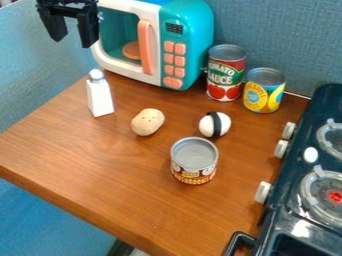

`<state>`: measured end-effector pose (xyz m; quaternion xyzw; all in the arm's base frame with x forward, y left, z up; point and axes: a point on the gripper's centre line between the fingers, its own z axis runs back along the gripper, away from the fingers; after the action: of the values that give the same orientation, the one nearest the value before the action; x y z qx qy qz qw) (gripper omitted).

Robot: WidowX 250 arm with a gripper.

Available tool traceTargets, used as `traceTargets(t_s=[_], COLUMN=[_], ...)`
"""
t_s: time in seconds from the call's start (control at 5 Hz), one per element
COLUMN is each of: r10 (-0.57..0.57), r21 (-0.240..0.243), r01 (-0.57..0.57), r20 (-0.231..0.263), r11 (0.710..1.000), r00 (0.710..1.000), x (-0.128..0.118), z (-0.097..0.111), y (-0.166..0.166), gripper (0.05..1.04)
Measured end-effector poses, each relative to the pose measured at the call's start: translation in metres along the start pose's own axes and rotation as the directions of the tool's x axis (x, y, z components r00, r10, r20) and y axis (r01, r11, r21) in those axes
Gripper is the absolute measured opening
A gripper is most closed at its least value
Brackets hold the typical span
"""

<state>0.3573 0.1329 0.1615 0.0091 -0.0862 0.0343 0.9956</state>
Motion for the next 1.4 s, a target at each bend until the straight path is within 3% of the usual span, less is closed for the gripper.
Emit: traceTargets(t_s=[0.2,0.4,0.6,1.0,1.2,1.4], r10=[-0.009,-0.151,-0.247,-0.274,-0.279,-0.290], r21=[-0.017,-0.079,-0.075,-0.066,-0.070,-0.101], r01=[0.008,0.147,0.242,0.272,0.278,0.290], r20=[-0.046,-0.058,-0.070,-0.009,-0.004,0.012], r11=[1.000,0.986,0.967,0.960,0.958,0.952], r00=[0.999,0.987,0.966,0.962,0.960,0.957], x=[-0.004,-0.005,-0.011,-0.009,0.001,0.007], z=[-0.017,-0.027,-0.037,-0.042,-0.050,-0.054], y=[-0.001,-0.008,-0.006,0.013,0.016,0.013], gripper=[1.001,1.001,1.001,1.001,1.001,1.001])
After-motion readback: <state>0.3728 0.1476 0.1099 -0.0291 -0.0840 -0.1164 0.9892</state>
